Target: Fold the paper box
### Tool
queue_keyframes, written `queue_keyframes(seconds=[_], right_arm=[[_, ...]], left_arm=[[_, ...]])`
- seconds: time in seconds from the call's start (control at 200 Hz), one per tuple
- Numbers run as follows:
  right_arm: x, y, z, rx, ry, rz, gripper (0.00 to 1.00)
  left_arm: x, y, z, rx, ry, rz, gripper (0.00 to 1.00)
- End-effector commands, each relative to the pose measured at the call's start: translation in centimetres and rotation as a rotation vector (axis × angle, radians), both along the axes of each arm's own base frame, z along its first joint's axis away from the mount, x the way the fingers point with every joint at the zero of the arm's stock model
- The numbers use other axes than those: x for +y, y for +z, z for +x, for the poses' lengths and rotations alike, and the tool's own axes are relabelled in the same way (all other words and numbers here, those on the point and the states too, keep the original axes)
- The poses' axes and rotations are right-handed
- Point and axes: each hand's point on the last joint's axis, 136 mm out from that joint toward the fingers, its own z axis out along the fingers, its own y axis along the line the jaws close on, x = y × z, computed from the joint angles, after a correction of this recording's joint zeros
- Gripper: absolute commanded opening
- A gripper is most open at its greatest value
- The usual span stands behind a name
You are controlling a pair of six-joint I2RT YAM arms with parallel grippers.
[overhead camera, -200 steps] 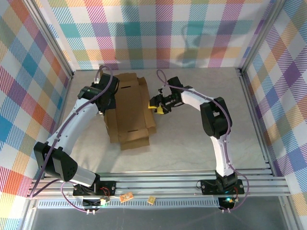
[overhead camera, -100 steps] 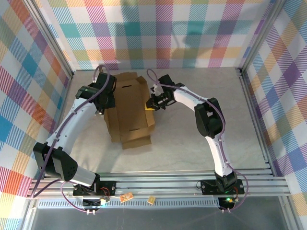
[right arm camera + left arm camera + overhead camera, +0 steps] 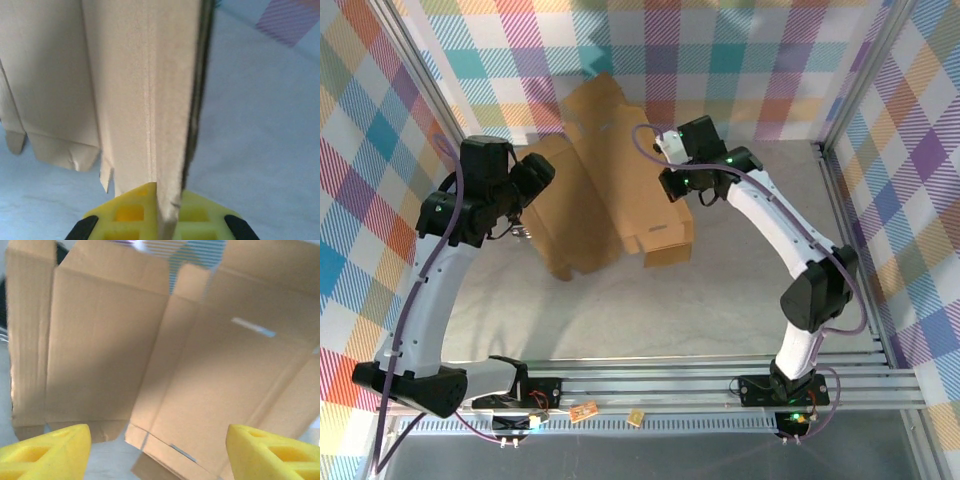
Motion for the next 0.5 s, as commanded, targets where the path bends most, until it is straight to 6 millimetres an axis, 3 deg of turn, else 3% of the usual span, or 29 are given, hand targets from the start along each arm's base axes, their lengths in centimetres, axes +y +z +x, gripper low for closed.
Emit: queue_keyframes(seconds=[0.0, 0.185, 0.225, 0.27, 0.39, 0.495], right_arm=[[-2.1, -1.4, 0.6, -0.112, 0.101, -0.251, 0.0], [-2.7, 0.9, 2.1, -0.332, 0.146, -0.423, 0.0], [-2.6, 1.4, 2.4, -0.361, 0.145, -0.435, 0.0], [-2.3, 1.8, 2.7, -0.384, 0.149, -0.438, 0.0], [-1.4, 2.2, 2.9, -0.413, 0.162, -0.447, 0.0], [-0.8, 1.9, 2.6, -0.41, 0.172, -0.446, 0.0]], left_arm=[[-2.5, 3.3, 1.9, -0.062, 0.013, -0.28, 0.7], [-5.8, 6.9, 3.7, -0.135, 0.009, -0.514, 0.68], [-6.7, 7.4, 4.0, -0.141, 0.006, -0.539, 0.77], [-7.7, 7.7, 4.2, -0.134, 0.007, -0.573, 0.79], [-10.3, 6.9, 5.3, -0.085, 0.013, -0.678, 0.8], [-11.3, 5.6, 6.1, -0.053, 0.047, -0.72, 0.78]])
